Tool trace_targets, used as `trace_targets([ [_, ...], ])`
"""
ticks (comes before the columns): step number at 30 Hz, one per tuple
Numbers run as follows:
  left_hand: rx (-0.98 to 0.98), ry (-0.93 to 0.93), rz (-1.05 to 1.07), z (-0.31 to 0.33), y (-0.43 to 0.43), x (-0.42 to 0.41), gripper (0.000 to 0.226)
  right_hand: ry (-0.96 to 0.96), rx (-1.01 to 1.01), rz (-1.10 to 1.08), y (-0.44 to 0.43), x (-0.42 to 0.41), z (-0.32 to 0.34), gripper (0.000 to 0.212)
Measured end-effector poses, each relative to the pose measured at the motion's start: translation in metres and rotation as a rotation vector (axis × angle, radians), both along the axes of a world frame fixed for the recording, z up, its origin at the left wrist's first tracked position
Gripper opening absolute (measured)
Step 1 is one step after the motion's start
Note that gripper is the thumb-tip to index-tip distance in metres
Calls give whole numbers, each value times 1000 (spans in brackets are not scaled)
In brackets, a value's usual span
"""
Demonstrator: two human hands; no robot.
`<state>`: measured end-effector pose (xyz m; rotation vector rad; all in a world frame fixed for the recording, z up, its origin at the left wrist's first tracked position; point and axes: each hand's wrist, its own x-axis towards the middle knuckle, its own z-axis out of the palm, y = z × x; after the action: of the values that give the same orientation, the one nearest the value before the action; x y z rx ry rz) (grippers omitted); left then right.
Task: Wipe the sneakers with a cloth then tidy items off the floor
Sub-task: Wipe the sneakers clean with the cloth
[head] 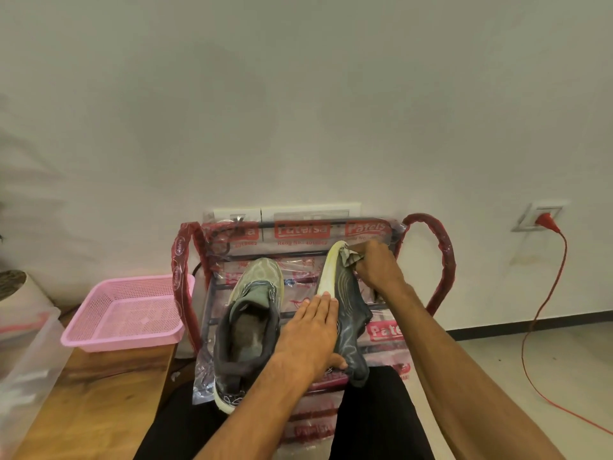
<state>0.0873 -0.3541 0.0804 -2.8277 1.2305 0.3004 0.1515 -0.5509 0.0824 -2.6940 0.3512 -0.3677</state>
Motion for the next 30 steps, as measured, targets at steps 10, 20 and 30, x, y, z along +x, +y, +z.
trace_targets([
  [10, 16, 11, 18, -1, -2, -1, 101, -92, -94, -117, 14, 16, 2, 22],
  [20, 25, 19, 17, 2, 0, 0, 101, 76, 29, 279, -6, -31, 10, 38],
  [30, 53, 3, 12, 2, -2, -1, 101, -27, 52, -113, -1, 7, 2, 20],
])
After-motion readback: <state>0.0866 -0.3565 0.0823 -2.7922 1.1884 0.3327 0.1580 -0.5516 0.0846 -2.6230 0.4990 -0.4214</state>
